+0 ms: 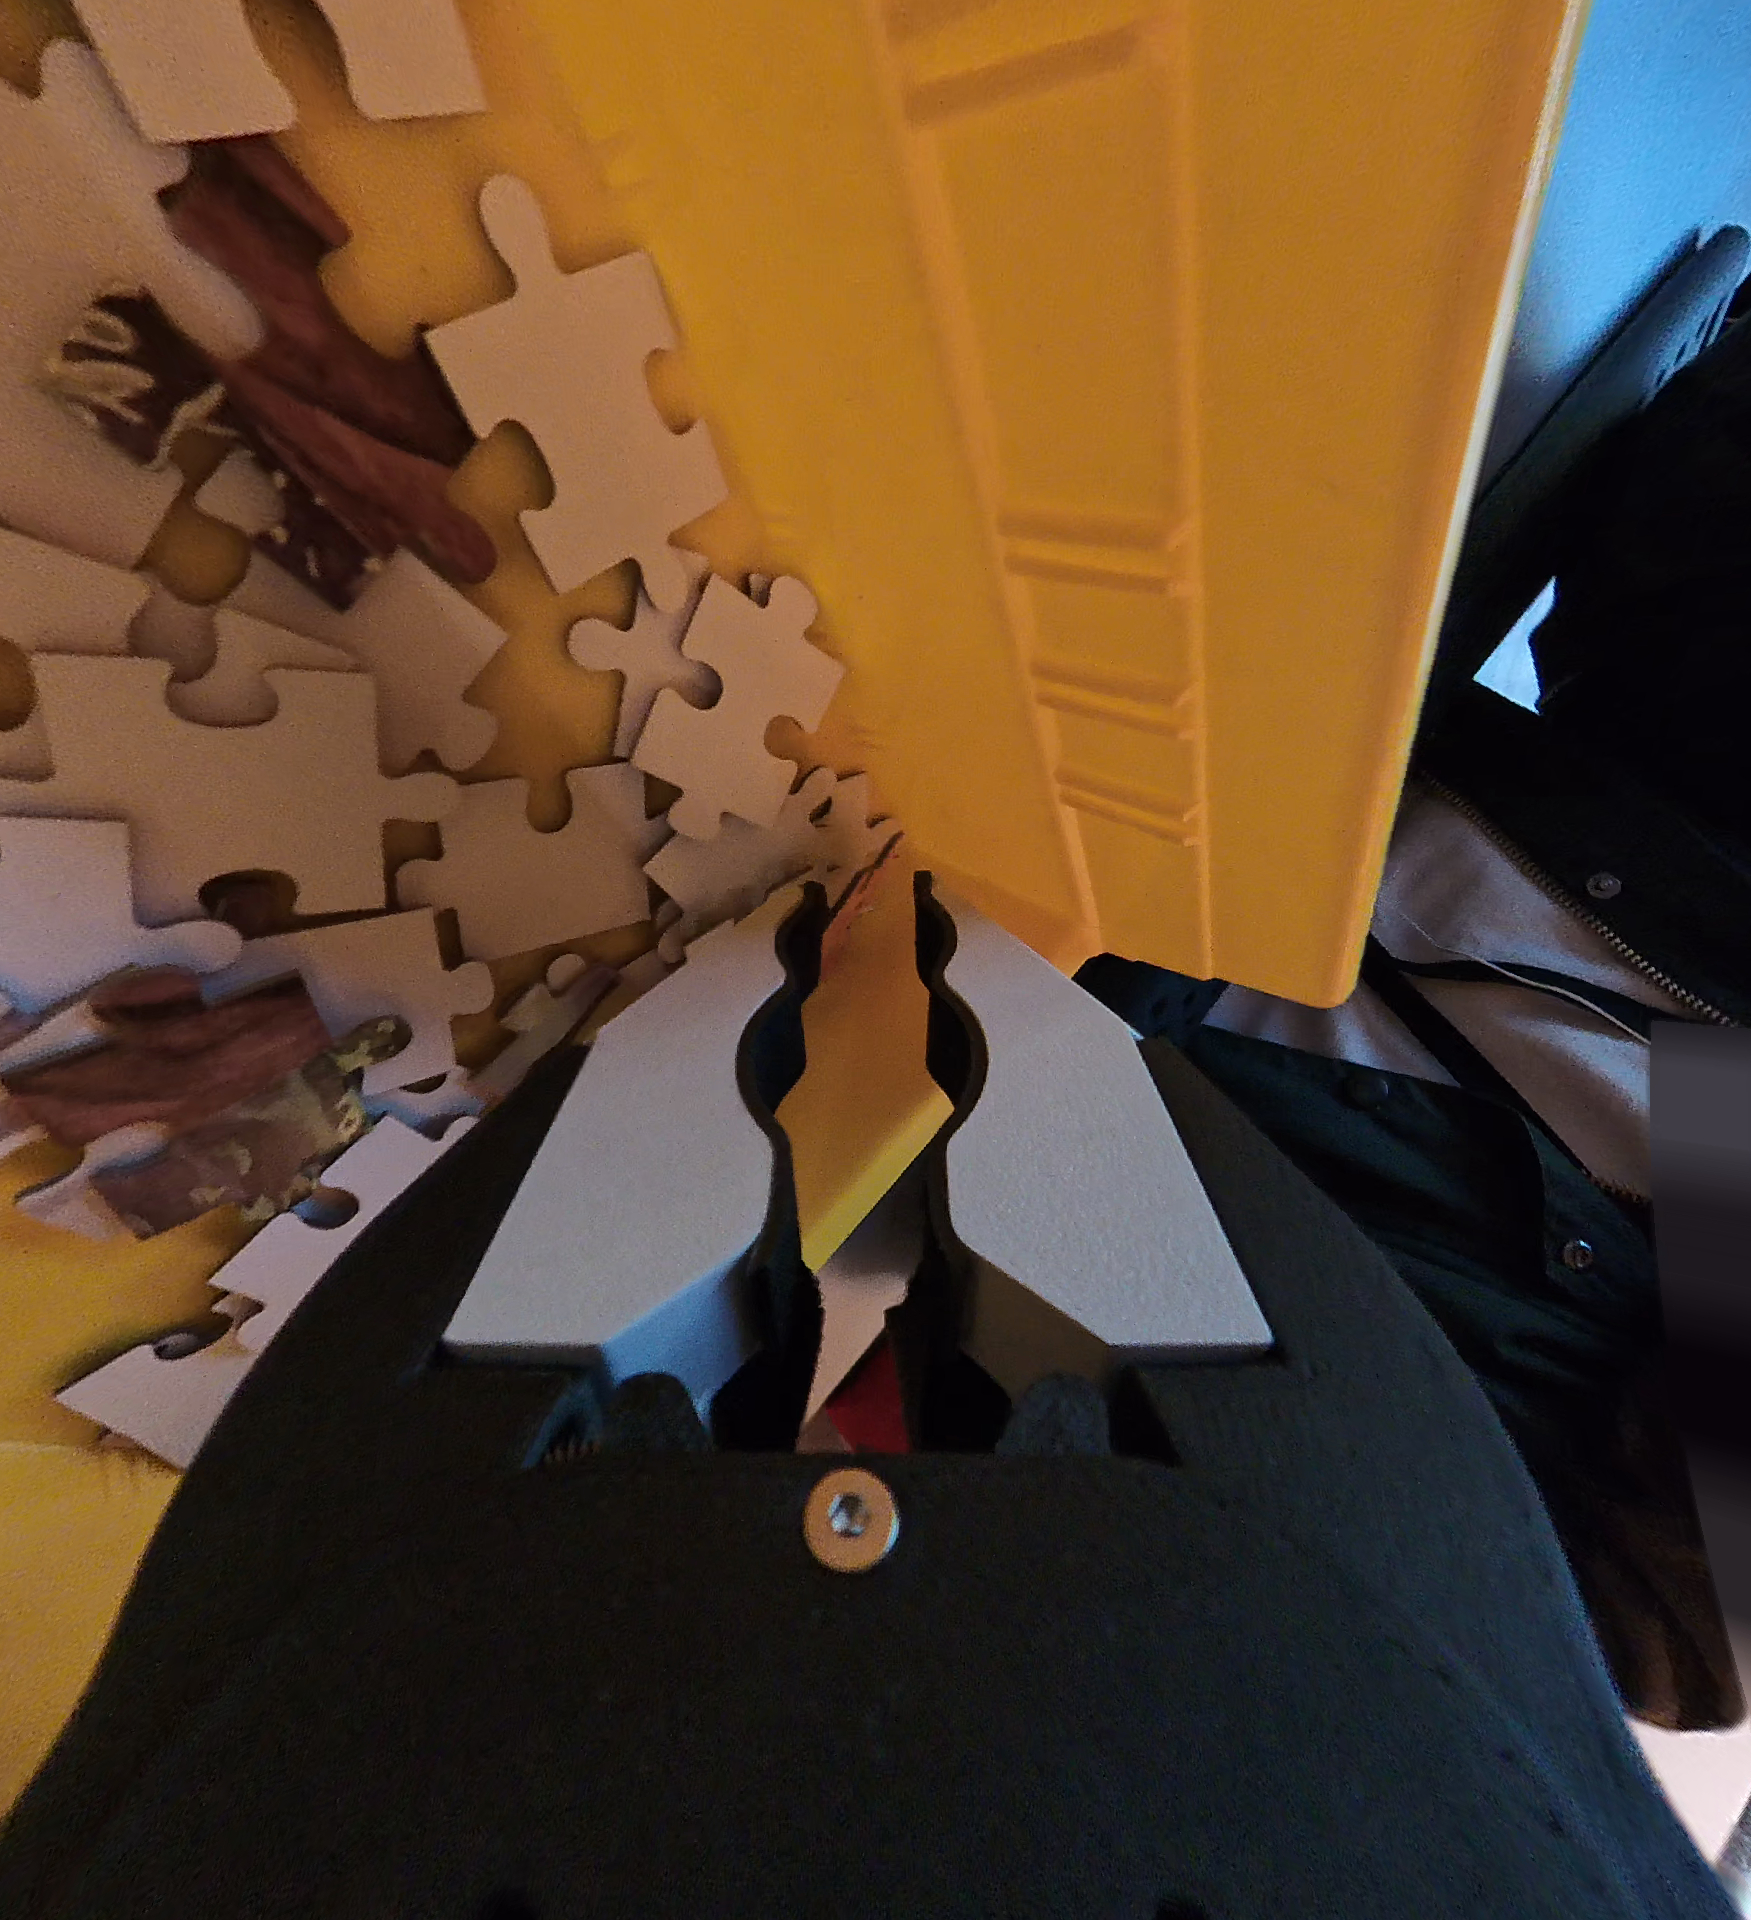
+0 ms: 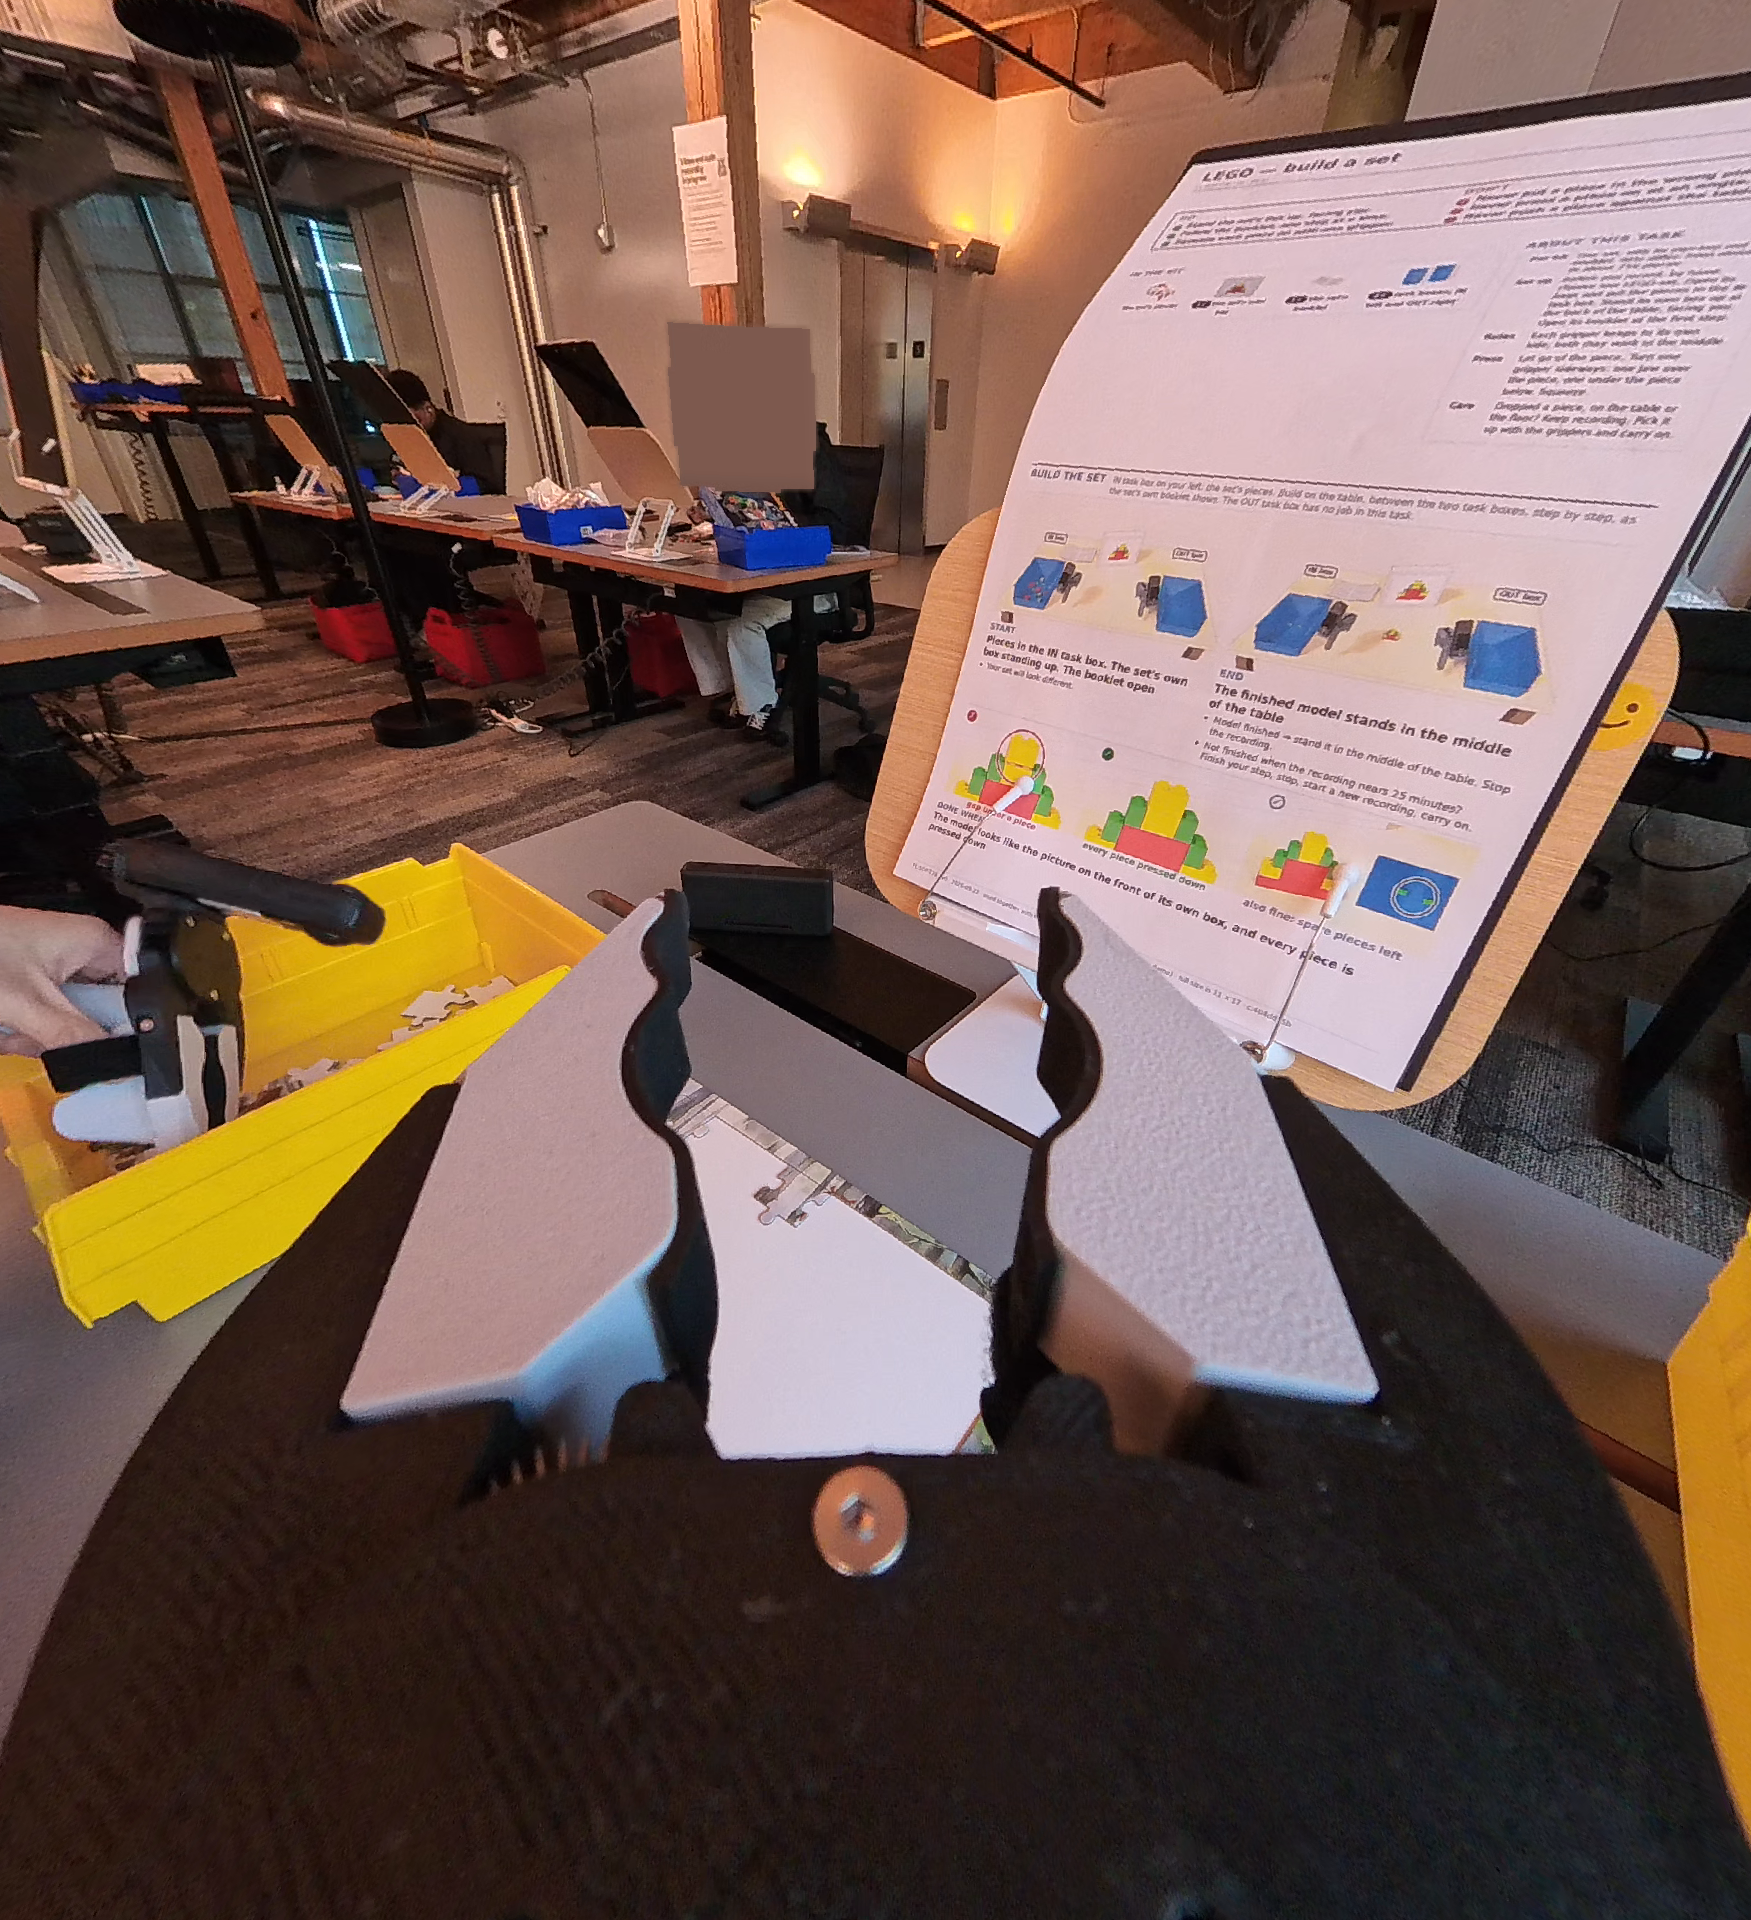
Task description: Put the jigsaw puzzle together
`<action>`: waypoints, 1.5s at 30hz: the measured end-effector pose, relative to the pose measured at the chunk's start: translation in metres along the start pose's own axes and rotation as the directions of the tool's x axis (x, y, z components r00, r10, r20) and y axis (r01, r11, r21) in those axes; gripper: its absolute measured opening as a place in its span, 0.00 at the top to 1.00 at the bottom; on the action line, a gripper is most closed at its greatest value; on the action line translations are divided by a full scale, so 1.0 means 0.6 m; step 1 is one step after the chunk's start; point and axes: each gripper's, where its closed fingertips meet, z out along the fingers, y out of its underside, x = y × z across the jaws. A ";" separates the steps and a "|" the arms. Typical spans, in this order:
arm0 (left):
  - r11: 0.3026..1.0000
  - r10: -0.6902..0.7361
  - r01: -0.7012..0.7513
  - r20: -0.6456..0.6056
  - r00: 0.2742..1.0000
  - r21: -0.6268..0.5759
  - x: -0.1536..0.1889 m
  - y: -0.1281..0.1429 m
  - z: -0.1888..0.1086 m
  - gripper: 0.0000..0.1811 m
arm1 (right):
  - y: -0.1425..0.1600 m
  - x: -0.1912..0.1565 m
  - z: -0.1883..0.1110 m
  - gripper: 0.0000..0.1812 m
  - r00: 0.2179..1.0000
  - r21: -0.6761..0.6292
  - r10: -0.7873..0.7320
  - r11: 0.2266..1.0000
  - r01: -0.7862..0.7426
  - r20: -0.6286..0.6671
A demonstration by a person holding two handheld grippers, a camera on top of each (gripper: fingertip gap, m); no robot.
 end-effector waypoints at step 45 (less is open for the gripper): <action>0.180 0.593 -0.317 0.154 0.790 0.931 0.439 -0.216 -0.198 1.00 | 0.082 -0.322 0.117 0.94 0.383 -0.105 0.566 0.647 -0.755 0.730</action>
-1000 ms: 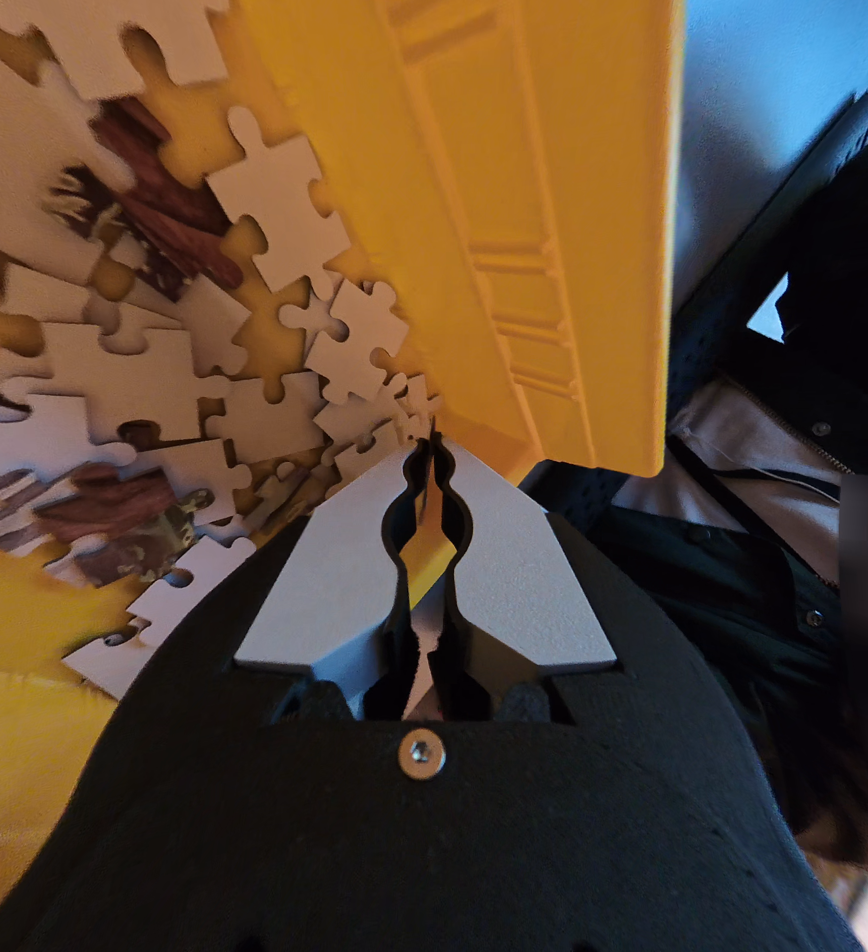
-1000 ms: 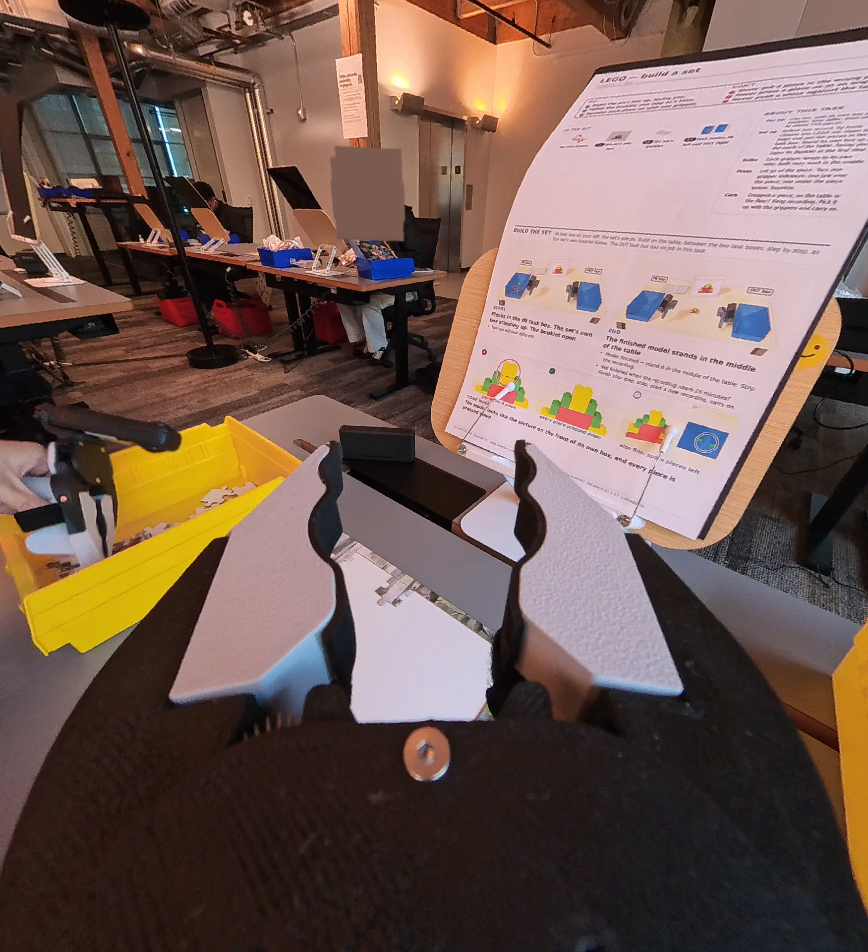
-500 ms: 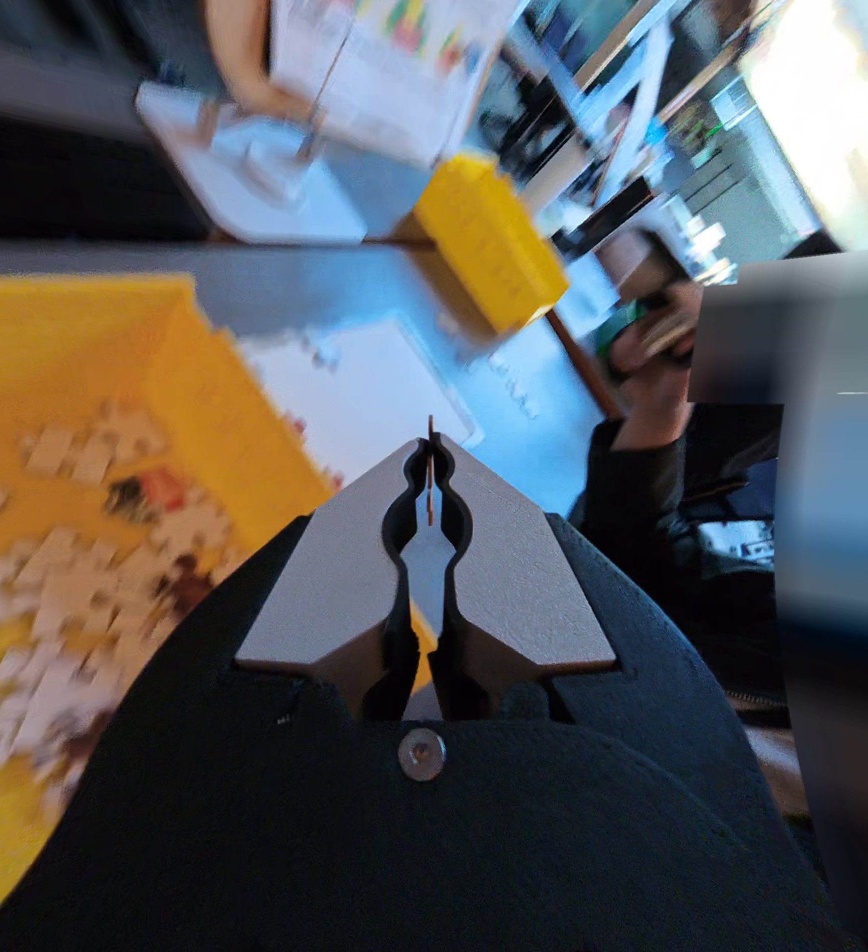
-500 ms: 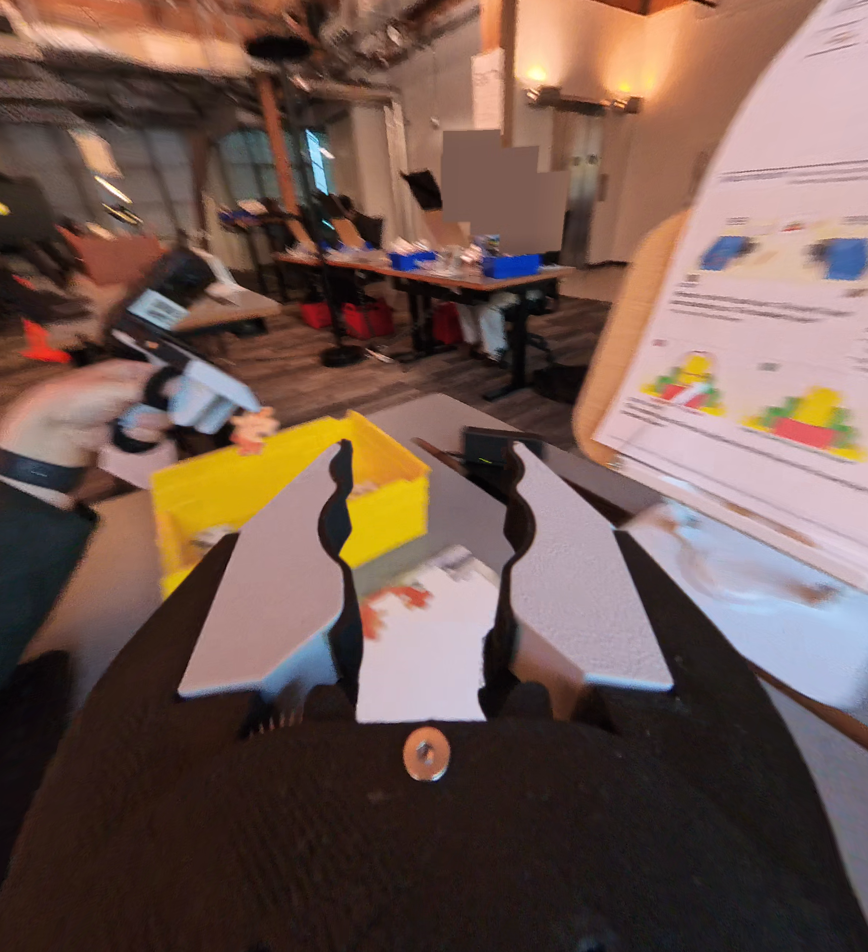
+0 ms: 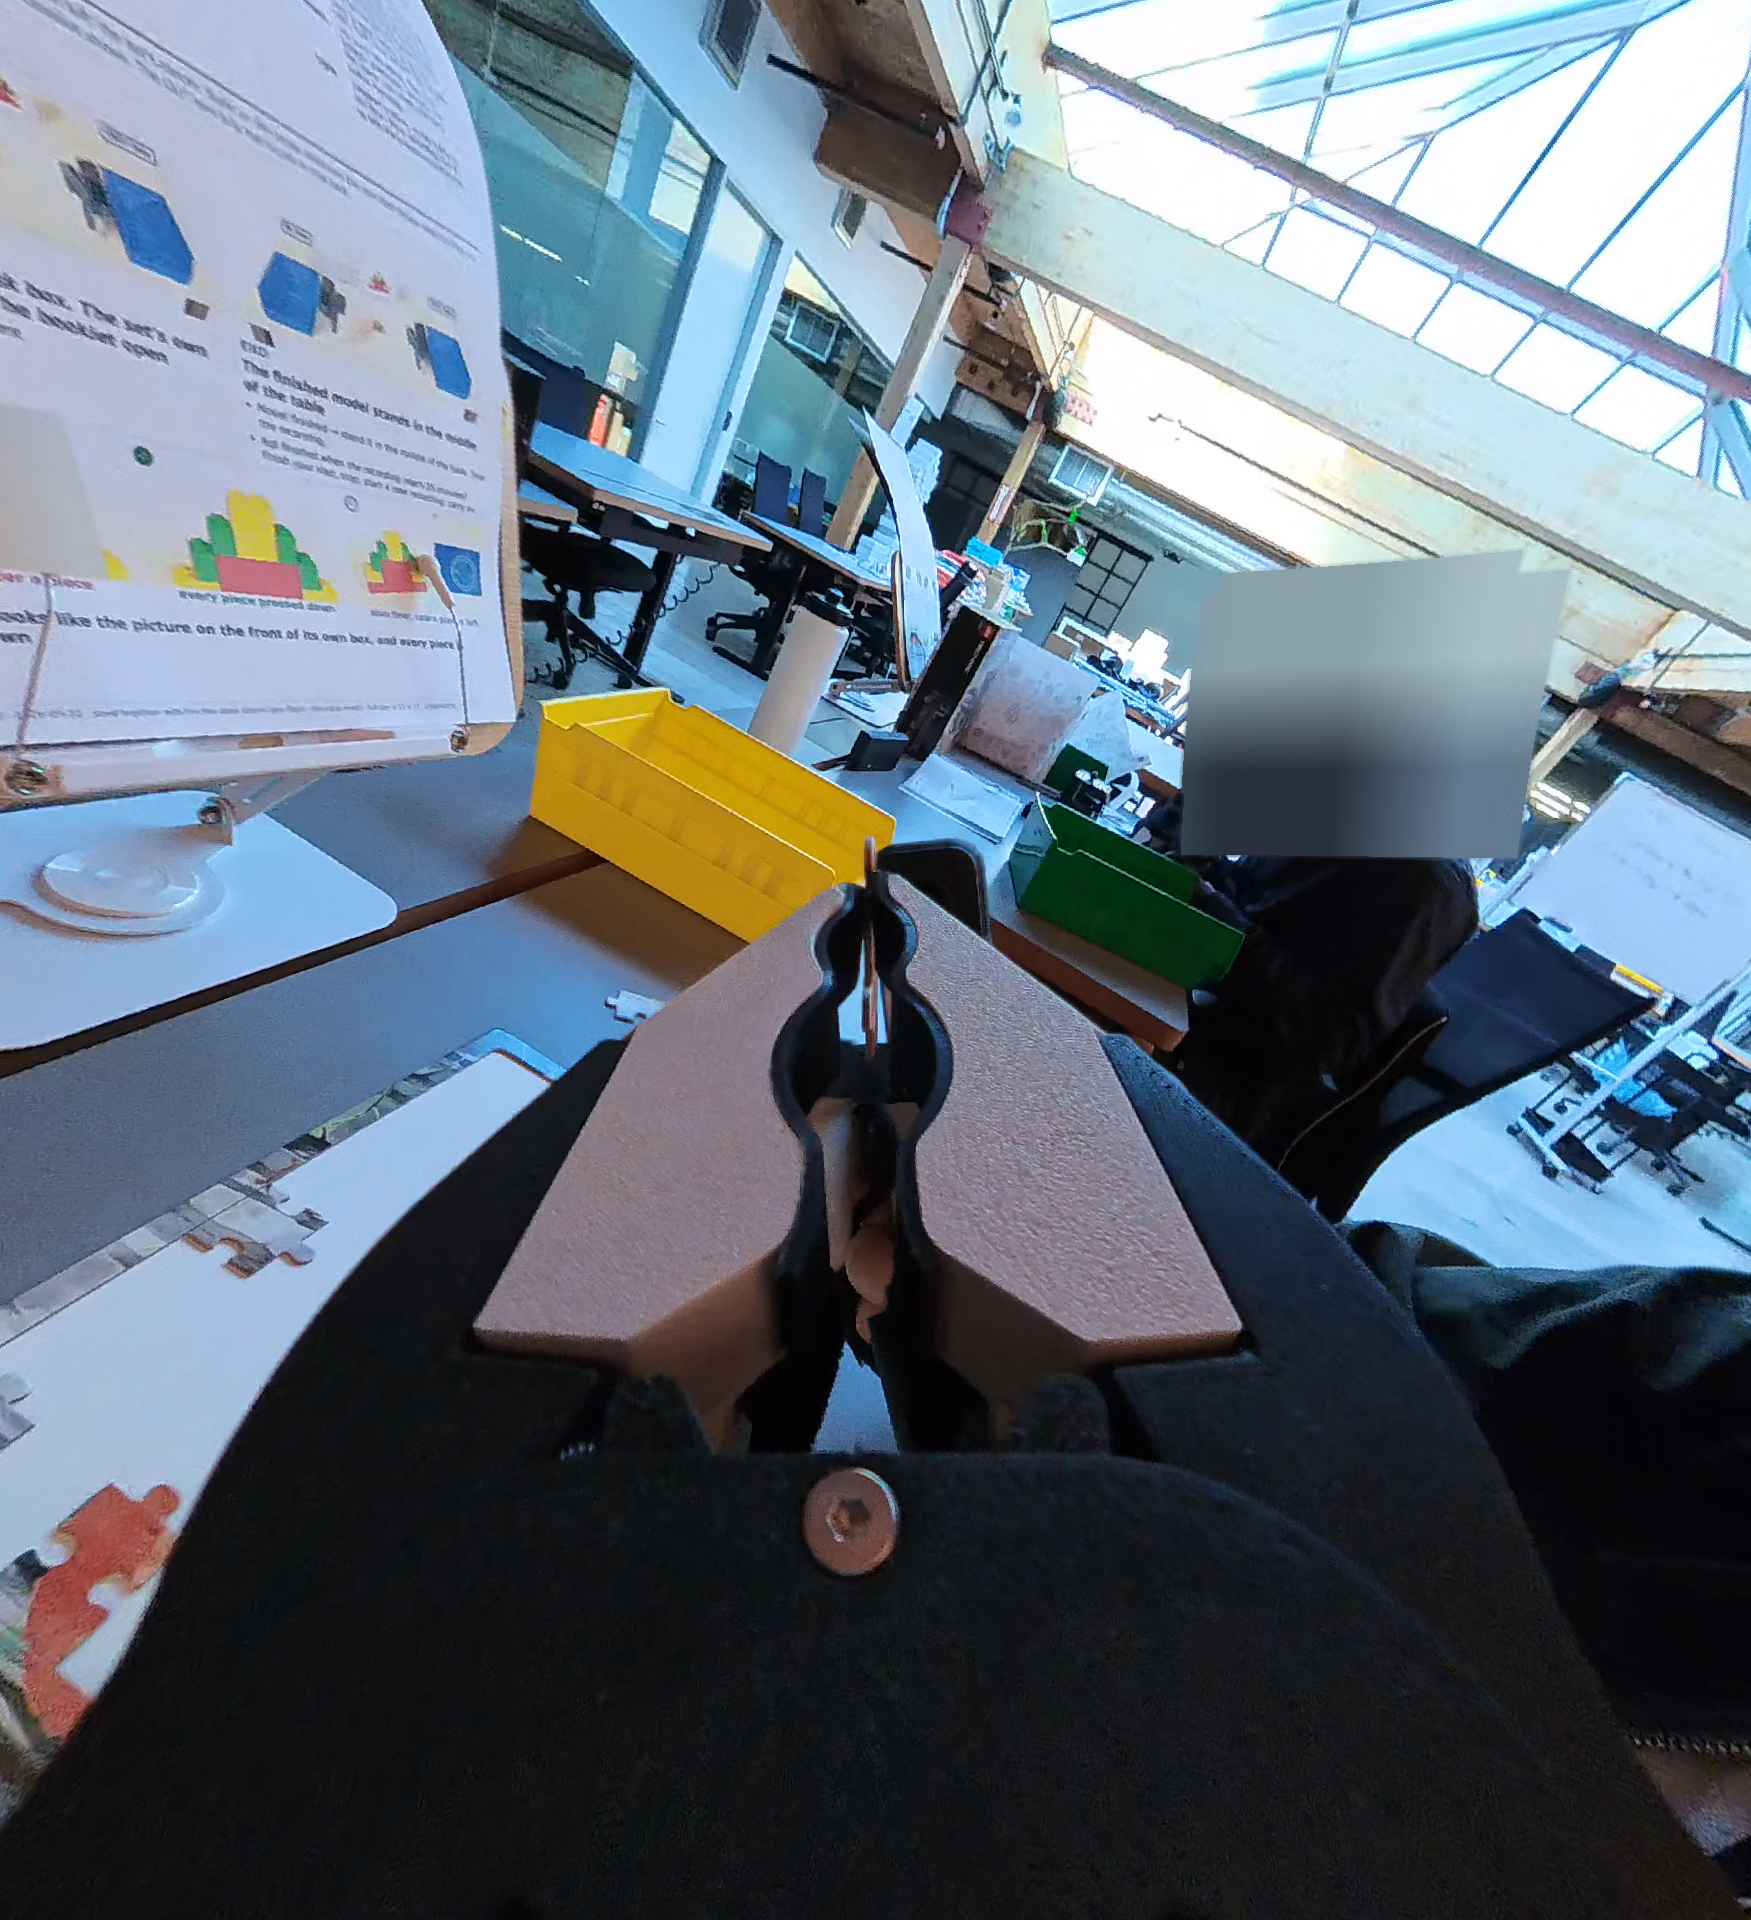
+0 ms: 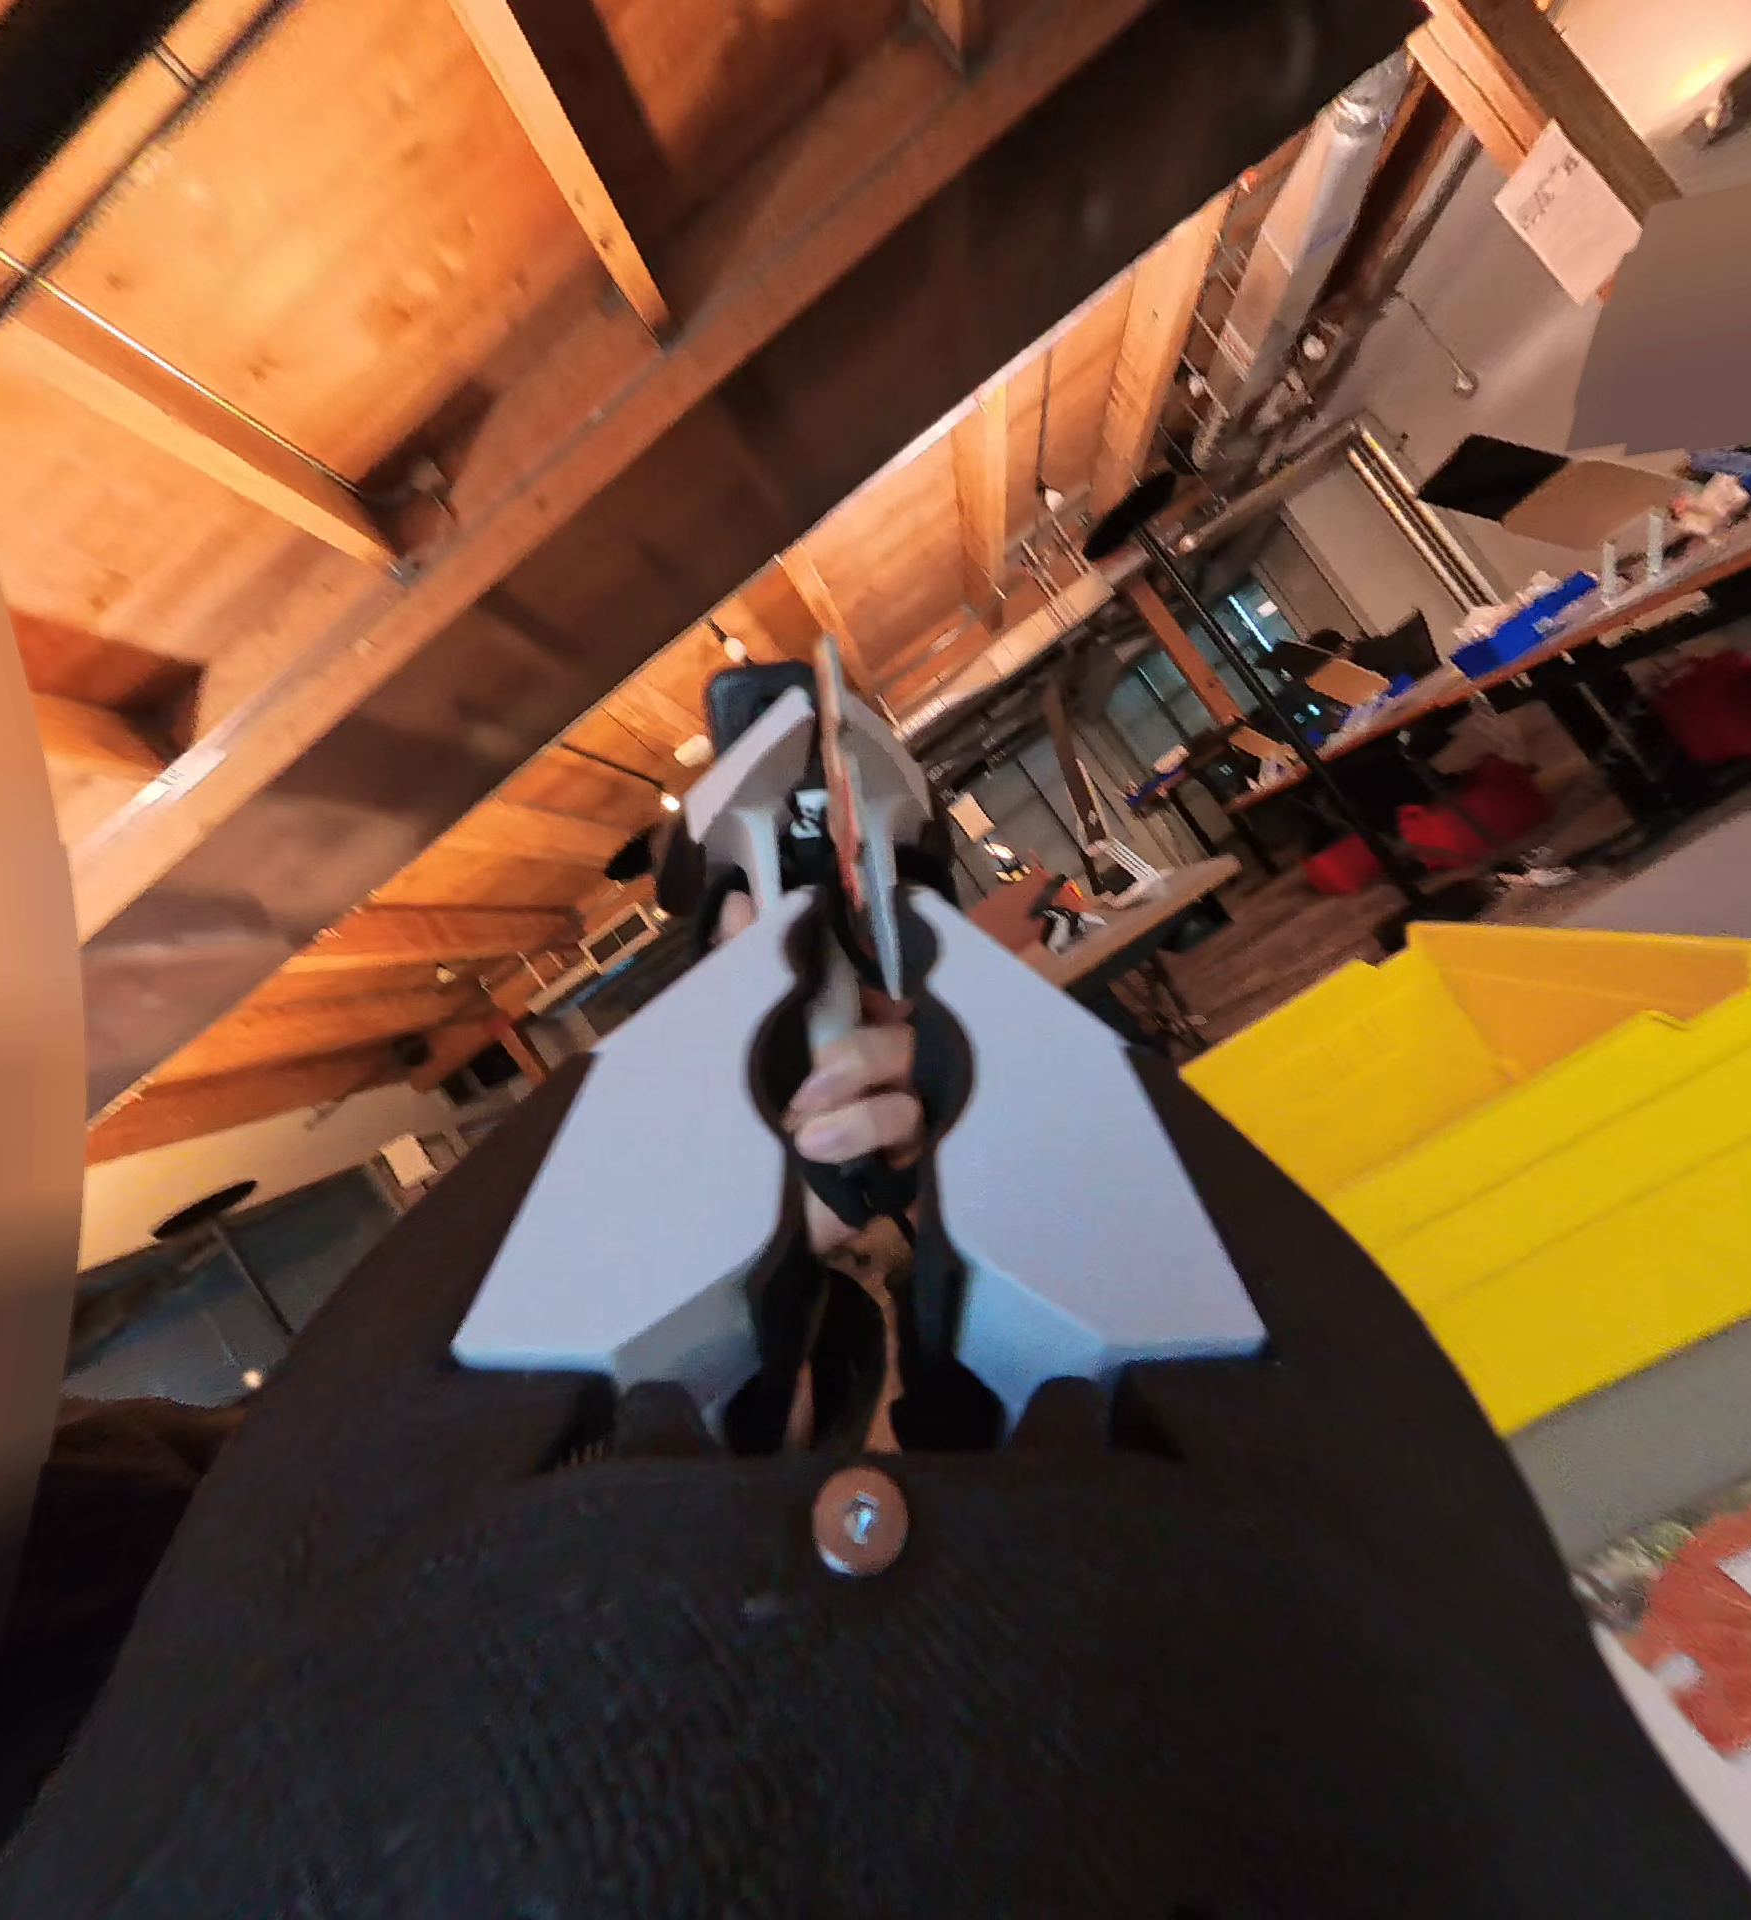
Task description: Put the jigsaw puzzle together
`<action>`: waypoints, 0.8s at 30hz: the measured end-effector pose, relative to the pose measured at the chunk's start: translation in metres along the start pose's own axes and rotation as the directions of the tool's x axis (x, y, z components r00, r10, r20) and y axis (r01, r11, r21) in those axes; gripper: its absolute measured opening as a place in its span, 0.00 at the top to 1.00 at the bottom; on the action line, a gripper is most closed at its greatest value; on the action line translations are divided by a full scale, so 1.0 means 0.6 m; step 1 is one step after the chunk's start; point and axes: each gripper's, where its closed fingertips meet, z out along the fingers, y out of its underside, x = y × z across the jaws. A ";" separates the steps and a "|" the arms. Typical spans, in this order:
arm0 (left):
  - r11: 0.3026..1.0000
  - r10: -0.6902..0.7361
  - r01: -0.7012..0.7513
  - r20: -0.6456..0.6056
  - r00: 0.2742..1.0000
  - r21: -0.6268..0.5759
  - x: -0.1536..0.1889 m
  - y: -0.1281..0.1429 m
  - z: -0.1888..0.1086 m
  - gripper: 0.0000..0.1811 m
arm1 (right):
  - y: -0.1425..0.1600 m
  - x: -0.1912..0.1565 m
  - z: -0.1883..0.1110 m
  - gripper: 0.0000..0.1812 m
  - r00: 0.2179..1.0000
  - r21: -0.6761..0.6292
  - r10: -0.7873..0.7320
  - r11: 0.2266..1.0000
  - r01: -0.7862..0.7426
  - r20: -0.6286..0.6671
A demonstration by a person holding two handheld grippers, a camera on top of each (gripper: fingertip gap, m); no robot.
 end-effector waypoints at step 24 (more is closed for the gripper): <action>0.986 -0.127 0.135 0.082 0.989 -0.101 -0.071 0.044 0.001 1.00 | -0.042 0.084 -0.047 1.00 0.981 -0.038 0.175 0.983 -0.179 -0.084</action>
